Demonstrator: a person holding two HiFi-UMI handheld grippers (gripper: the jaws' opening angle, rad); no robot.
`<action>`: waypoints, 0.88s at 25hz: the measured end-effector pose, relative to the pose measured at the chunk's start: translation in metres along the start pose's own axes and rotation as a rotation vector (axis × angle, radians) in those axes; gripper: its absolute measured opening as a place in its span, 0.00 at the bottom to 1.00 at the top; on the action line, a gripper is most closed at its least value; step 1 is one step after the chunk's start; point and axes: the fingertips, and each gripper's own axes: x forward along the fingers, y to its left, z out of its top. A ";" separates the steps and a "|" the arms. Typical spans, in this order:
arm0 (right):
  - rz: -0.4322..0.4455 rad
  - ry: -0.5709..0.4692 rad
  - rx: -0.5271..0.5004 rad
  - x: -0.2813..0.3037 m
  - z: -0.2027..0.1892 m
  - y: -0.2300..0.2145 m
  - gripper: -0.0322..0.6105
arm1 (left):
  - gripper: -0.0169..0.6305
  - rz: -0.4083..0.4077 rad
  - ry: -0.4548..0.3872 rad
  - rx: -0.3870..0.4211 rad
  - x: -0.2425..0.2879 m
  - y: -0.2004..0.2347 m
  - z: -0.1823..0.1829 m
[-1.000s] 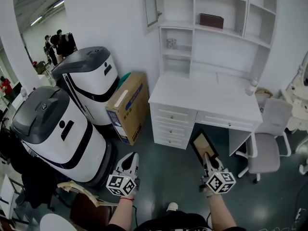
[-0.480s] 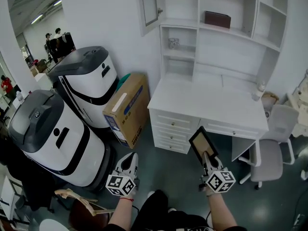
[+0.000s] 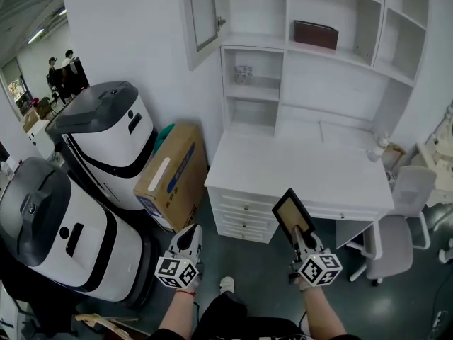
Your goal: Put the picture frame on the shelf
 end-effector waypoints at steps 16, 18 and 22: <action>-0.071 -0.052 0.023 0.170 0.039 -0.017 0.07 | 0.03 -0.111 0.023 0.013 0.160 0.095 0.031; -0.080 -0.059 0.023 0.186 0.042 -0.019 0.07 | 0.03 -0.121 0.027 0.012 0.173 0.105 0.031; -0.098 -0.082 0.022 0.214 0.049 -0.022 0.07 | 0.03 -0.149 0.026 0.014 0.198 0.121 0.034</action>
